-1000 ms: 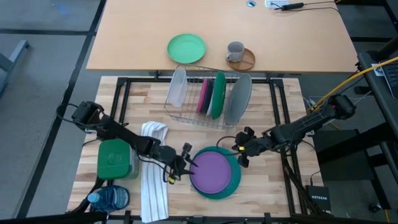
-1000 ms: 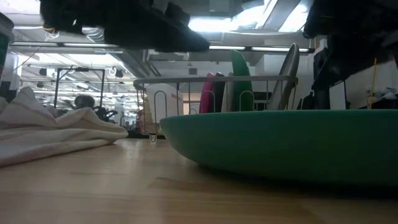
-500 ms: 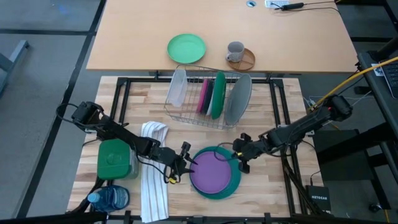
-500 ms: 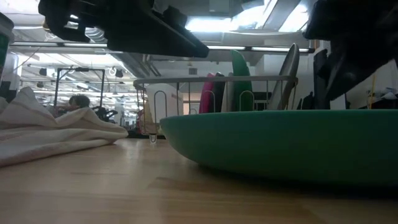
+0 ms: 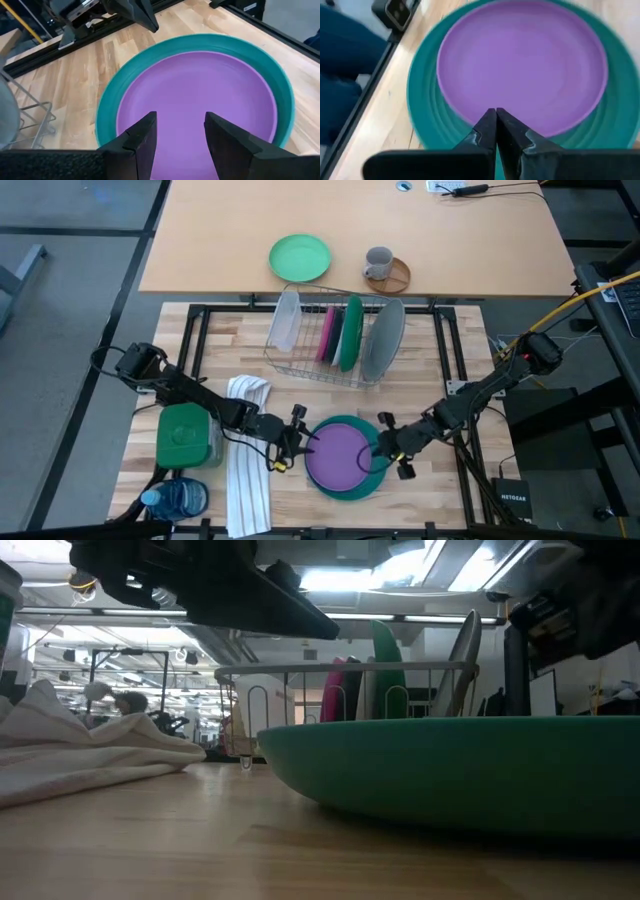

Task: Sort dishes
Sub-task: Put the violet plate in the dish rack

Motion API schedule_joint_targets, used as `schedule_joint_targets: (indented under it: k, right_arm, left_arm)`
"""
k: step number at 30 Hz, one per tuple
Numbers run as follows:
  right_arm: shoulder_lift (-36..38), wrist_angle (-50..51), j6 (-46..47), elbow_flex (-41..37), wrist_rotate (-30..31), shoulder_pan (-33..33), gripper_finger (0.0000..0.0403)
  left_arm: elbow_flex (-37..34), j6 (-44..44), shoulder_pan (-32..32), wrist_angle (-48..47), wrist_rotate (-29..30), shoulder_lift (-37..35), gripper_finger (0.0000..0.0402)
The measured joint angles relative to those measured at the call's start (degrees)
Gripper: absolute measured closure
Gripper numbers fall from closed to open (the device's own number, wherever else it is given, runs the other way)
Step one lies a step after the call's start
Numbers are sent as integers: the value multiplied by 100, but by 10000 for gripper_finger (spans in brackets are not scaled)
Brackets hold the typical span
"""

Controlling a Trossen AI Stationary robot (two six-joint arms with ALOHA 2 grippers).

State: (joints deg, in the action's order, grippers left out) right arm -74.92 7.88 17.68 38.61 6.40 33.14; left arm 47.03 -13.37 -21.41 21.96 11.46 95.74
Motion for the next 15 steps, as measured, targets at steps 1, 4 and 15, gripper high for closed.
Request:
schedule_joint_targets:
  k: [1,4,15]
  right_arm:
    - [-2,-58,8,-2,48,-15,388]
    - [-2,-382,140,-2,109,-17,388]
    - [-2,-464,170,0,300,-16,282]
  left_arm:
    - [0,4,11,-1,27,0,247]
    - [0,69,17,-7,55,0,247]
    - [0,221,90,-48,227,-2,247]
